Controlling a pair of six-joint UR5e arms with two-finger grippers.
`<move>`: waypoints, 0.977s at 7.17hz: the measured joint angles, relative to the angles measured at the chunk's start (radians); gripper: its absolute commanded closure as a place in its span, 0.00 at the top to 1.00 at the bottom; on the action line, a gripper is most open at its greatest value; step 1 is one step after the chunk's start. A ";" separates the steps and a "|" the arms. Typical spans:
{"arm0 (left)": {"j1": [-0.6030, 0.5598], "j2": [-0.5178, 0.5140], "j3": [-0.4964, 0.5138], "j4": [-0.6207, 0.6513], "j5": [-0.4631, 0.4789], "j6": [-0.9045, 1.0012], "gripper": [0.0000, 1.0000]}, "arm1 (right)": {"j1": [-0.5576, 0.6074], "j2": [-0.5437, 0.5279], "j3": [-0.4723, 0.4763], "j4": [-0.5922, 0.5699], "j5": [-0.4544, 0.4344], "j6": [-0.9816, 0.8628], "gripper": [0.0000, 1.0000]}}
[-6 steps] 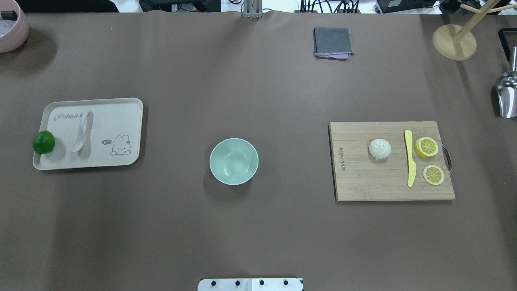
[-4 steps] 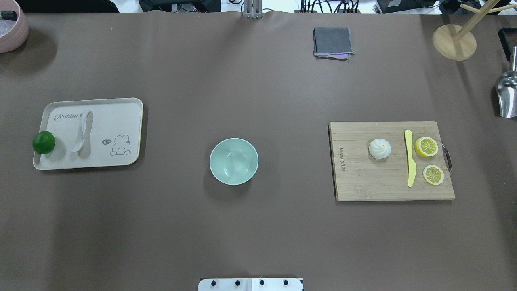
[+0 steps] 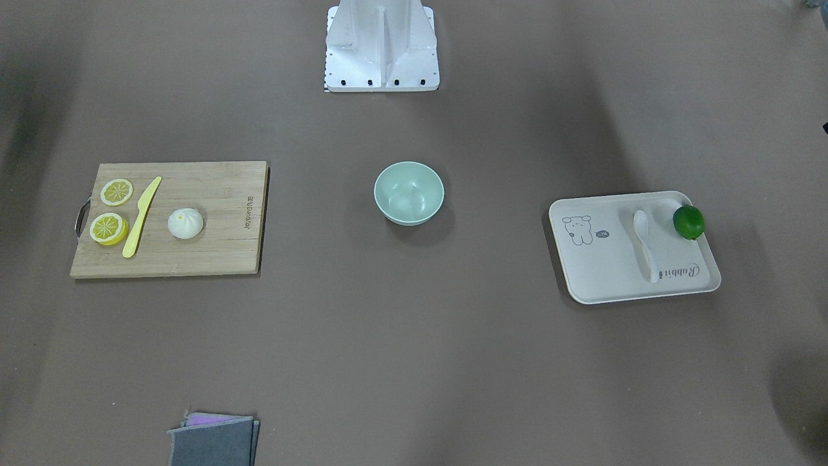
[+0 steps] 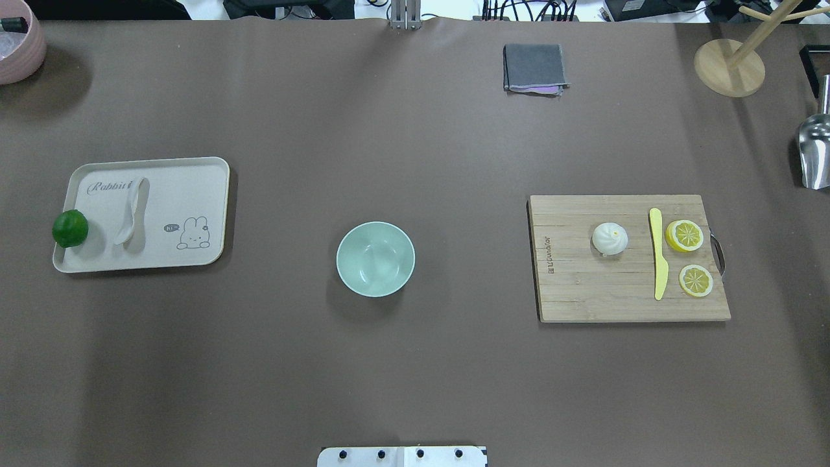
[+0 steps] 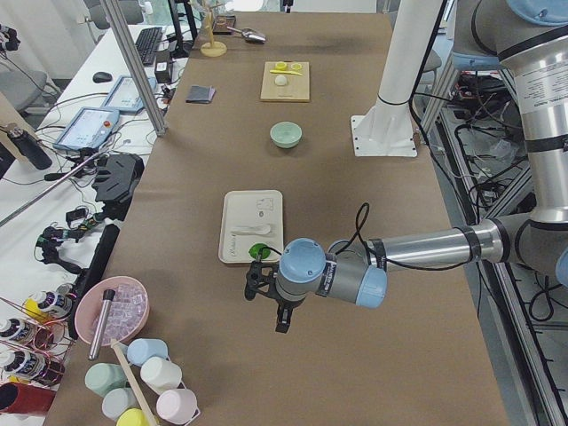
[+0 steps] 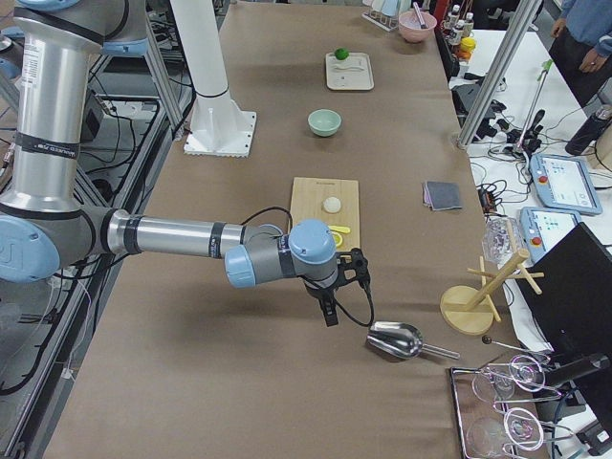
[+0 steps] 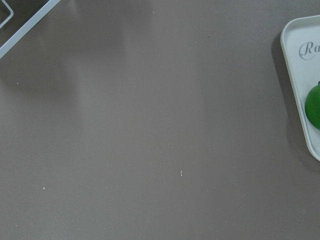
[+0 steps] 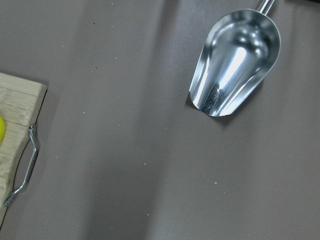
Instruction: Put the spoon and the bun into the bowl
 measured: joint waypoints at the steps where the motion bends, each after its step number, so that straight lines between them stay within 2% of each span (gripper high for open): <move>1: 0.000 0.000 -0.002 -0.007 -0.002 -0.002 0.98 | 0.000 0.001 0.006 0.004 -0.002 0.000 1.00; 3: -0.001 -0.008 -0.007 -0.014 -0.011 -0.005 0.98 | 0.000 0.002 0.021 0.027 -0.009 0.001 1.00; 4: -0.003 -0.002 -0.009 -0.025 -0.045 -0.005 0.98 | 0.000 0.003 0.023 0.034 -0.008 0.004 1.00; 7: -0.005 0.043 -0.008 -0.120 -0.113 -0.009 0.98 | 0.000 0.009 0.029 0.038 0.023 0.005 1.00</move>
